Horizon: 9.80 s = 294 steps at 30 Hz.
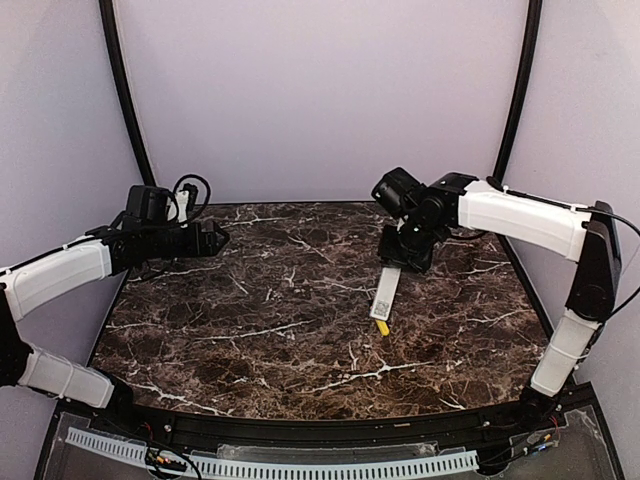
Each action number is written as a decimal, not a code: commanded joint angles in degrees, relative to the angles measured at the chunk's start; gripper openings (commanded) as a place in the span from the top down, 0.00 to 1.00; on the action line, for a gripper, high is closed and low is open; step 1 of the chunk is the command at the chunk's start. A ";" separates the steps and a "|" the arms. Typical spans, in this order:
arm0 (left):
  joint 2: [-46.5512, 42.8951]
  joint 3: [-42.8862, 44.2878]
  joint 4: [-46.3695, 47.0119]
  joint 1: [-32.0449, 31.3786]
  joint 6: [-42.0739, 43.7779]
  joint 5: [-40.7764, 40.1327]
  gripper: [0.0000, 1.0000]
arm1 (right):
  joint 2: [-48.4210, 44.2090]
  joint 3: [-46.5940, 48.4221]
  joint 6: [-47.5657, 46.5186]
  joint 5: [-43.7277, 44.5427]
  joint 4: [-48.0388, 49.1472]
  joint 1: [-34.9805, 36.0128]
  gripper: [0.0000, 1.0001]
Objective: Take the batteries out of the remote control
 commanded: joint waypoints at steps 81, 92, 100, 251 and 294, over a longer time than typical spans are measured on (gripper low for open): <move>33.19 15.24 45.65 -23.86 -18.30 21.32 0.44 | -10.75 -17.52 41.88 -15.47 44.13 -4.19 1.00; 34.44 16.53 45.69 -24.26 -18.01 21.75 0.62 | -11.04 -17.44 41.71 -15.52 43.94 -4.11 1.00; 35.44 17.02 46.76 -24.50 -18.56 22.32 0.80 | -11.07 -17.17 41.79 -15.53 43.59 -4.06 1.00; 20.23 -4.48 56.80 -10.37 -37.65 52.30 1.00 | 0.67 -17.27 -20.52 -67.29 67.76 -4.82 0.22; 17.73 -5.32 48.36 -10.90 -31.06 51.51 1.00 | 3.42 -16.10 -18.75 -69.33 69.89 -3.75 0.73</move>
